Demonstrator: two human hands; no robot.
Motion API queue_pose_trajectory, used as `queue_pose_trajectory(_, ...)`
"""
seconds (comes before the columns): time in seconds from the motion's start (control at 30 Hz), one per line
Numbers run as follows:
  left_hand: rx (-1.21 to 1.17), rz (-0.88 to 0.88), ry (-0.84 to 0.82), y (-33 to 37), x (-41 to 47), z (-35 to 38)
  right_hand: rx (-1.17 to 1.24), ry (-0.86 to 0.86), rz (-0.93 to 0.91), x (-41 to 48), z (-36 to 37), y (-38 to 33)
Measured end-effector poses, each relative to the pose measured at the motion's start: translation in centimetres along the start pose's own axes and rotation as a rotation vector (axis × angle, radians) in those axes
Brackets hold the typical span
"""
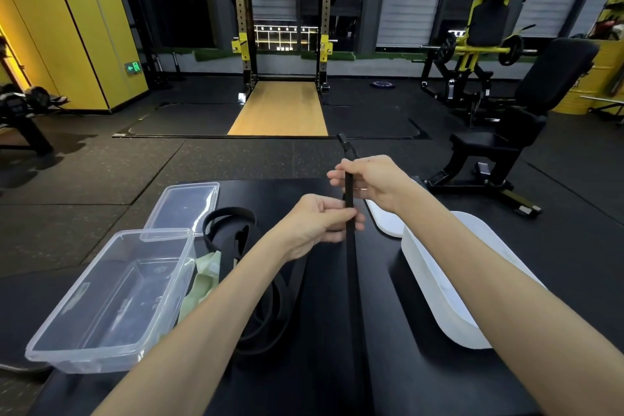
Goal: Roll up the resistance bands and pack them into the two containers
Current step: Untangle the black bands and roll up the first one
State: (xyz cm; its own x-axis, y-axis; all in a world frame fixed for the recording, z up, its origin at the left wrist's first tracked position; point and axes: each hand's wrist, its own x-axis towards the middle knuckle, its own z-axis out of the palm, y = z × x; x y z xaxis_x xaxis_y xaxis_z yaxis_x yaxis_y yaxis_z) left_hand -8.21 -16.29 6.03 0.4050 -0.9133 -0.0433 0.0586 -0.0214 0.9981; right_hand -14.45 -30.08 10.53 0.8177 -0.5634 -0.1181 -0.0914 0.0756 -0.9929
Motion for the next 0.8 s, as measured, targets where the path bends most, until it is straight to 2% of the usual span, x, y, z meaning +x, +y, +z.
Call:
queue_pose_trajectory(0.1,-0.007,0.026,0.034,-0.2,-0.2,0.0,0.009,0.008,0.023,0.4,0.0,-0.1)
queue_pose_trajectory(0.27,-0.109,0.066,0.132,1.5,0.5,0.1,-0.120,-0.138,0.048,-0.8,0.0,0.1)
queue_pose_trajectory(0.37,-0.130,0.065,0.126,1.8,0.5,0.5,-0.086,-0.095,0.001,-0.7,-0.1,-0.3)
queue_pose_trajectory(0.57,-0.007,0.012,0.026,0.0,-0.4,-0.1,0.072,0.012,-0.044,0.5,0.0,-0.9)
queue_pose_trajectory(0.8,-0.083,0.063,0.127,0.8,-0.1,-0.5,-0.013,-0.126,0.046,-1.4,0.2,0.3)
